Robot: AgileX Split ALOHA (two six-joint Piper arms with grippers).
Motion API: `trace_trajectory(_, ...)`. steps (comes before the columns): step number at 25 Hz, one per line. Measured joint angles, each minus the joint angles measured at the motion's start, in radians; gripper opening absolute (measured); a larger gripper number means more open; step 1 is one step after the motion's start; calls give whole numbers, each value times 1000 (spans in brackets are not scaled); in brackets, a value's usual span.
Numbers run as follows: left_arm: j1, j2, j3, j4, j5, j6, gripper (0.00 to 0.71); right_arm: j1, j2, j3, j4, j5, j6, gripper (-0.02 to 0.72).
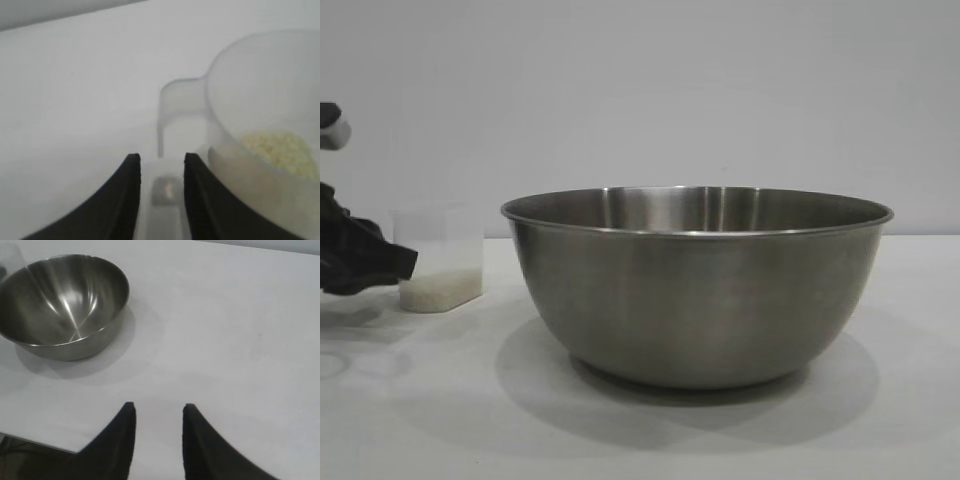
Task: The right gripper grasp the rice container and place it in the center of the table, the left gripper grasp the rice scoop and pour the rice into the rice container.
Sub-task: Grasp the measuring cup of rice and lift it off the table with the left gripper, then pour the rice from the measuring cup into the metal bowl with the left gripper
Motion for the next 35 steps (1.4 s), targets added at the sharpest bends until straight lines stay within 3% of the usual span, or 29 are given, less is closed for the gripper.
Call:
trace_trajectory(8, 0, -6, -8, 20, 0, 0, 215, 0, 0, 0, 0, 0, 0, 237)
trace_trajectory(10, 0, -9, -12, 20, 0, 3, 113, 0, 0, 0, 0, 0, 0, 237)
trace_trajectory(14, 0, -10, -16, 30, 0, 2, 0, 0, 0, 0, 0, 0, 0, 237)
trace_trajectory(19, 0, -51, -26, 93, 7, 13, 0, 0, 0, 0, 0, 0, 0, 237)
trace_trajectory(24, 0, -177, -30, 132, 18, 165, 0, 0, 0, 0, 0, 0, 0, 237)
trace_trajectory(29, -6, -287, -39, 264, 18, 325, 0, 0, 0, 0, 0, 0, 0, 237)
trace_trajectory(35, -101, -355, -93, 440, 29, 654, 0, 0, 0, 0, 0, 0, 0, 237)
